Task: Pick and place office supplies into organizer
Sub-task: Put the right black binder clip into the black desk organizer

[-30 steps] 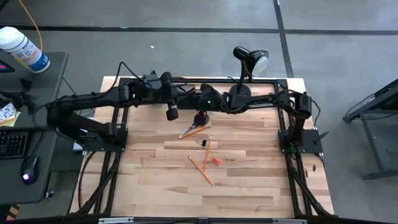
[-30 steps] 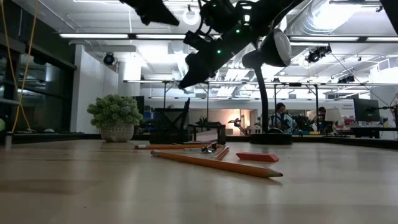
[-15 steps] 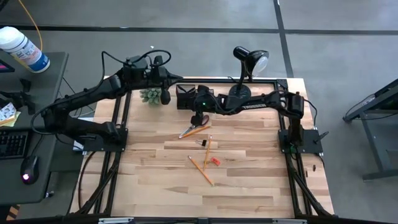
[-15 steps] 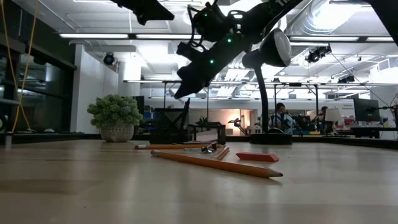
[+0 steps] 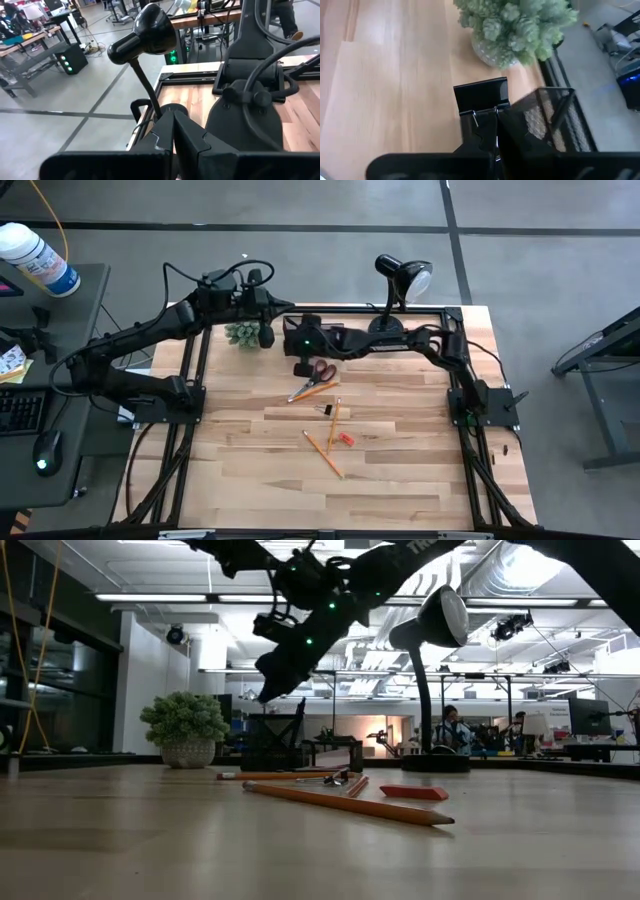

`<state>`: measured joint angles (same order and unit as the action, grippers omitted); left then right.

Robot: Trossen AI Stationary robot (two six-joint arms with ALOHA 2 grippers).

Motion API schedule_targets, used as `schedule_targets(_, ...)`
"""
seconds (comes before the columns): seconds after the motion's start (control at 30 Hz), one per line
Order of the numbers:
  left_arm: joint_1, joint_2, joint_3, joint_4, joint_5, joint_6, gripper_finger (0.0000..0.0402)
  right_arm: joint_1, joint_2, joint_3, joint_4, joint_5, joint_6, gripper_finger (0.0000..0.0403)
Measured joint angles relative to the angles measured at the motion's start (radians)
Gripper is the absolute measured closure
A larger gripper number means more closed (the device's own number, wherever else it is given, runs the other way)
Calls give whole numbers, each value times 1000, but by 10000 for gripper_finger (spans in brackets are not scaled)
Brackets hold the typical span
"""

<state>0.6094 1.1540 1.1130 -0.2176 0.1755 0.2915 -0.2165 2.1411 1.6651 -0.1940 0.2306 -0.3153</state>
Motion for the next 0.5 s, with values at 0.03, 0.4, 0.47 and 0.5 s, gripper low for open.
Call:
schedule_targets(0.03, 0, -2, 0, -1, 0, 0, 399, 0, 8, 11, -13, -4, 0, 403)
schedule_targets(0.4, 0, -28, 0, 24, -10, 30, 399, 0, 17, 2, -48, -27, -4, 403)
schedule_targets(0.47, 0, -28, 0, 29, -8, 20, 399, 0, 16, 2, -43, -20, -16, 403)
schedule_targets(0.5, 0, -29, 0, 30, -8, 19, 400, 0, 16, 2, -39, -10, -25, 403)
